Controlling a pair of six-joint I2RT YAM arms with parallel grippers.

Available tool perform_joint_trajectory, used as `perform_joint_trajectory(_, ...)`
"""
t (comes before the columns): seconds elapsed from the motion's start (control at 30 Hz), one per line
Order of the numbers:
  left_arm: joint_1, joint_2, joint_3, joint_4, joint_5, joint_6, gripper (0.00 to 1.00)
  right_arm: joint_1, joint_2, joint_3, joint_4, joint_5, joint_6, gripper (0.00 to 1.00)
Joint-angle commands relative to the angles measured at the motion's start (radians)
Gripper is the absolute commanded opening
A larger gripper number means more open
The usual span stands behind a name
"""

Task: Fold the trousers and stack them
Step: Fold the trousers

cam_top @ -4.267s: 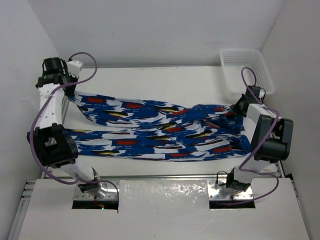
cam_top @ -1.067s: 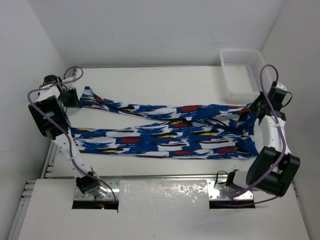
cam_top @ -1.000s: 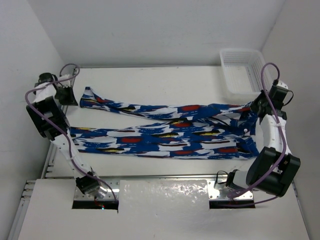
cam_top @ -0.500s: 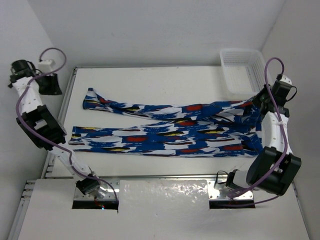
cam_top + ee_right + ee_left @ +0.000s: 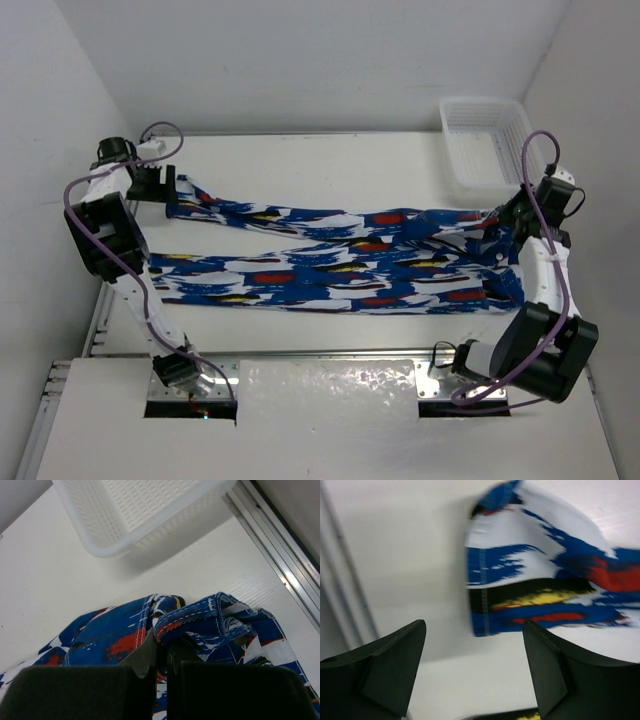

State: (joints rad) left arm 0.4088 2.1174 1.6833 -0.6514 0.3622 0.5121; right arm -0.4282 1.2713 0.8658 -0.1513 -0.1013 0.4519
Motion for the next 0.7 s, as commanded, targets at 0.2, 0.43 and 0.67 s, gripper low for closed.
perform_joint_trajectory(0.2,0.013,0.065,0.012,0.093,-0.042,-0.113,0.75,0.008,-0.018,-0.022,0.071,-0.012,-0.018,0.0)
perform_joint_trajectory(0.43,0.002,0.015,-0.086,0.096,0.119,-0.146,0.72,0.008,-0.007,-0.008,0.061,-0.011,-0.018,0.0)
perform_joint_trajectory(0.67,0.002,0.022,-0.169,0.073,0.124,-0.115,0.31,0.008,-0.001,-0.005,0.059,-0.005,-0.01,0.0)
